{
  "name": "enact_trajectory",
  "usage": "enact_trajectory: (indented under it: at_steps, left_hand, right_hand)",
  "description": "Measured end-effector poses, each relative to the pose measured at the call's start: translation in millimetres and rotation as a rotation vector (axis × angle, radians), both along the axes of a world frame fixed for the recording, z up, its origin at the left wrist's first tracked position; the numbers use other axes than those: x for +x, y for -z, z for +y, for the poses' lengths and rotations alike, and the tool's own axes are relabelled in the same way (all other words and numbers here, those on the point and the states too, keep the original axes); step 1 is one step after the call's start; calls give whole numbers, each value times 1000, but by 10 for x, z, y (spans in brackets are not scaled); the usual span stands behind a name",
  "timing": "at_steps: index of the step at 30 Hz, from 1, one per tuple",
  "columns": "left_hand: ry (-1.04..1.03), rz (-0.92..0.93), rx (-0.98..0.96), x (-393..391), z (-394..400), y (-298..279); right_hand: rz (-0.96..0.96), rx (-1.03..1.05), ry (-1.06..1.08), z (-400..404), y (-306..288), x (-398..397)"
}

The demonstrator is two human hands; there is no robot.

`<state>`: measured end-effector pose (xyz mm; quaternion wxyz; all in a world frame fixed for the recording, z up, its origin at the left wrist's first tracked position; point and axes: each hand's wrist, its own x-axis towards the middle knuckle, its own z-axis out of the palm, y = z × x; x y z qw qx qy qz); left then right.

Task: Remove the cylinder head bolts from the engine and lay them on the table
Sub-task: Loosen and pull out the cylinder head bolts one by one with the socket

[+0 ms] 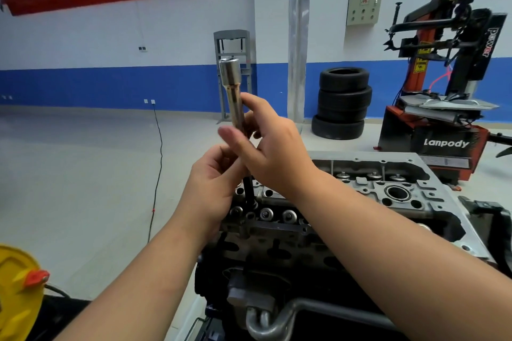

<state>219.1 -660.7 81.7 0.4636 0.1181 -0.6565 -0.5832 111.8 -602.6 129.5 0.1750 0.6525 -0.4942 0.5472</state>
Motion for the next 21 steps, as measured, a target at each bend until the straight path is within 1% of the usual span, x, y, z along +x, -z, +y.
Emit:
enact_trajectory:
  at_steps: [3,5,7,9,13,16,18,21]
  left_hand:
    - [-53,-2,42,-37,-20,-14]
    - [-24,-18,28,-46,-48,-1]
    - [33,-35,0,-34,-73,24]
    - [63,-44,-8,-12,-84,29]
    - [27,-8,38,-19,-73,6]
    - [-8,39,81,-44,-84,8]
    - [16,23,75,-43,-89,12]
    - [70,-3,52,-19,-105,27]
  right_hand:
    - [-81,10,-24,-12,-15,-17]
    - [-117,67,-39,-20,-13,-20]
    - [-105,105,-46,-21,-1,-14]
    - [-74,96,-37,-18,7,-4]
    - [-82,37,-50,-20,-1,-6]
    - [-128,-3,-61,-28,-20,-34]
    - [-139,23,-66,-31,-17,-33]
    - [-99,74,-54,-22,-6,0]
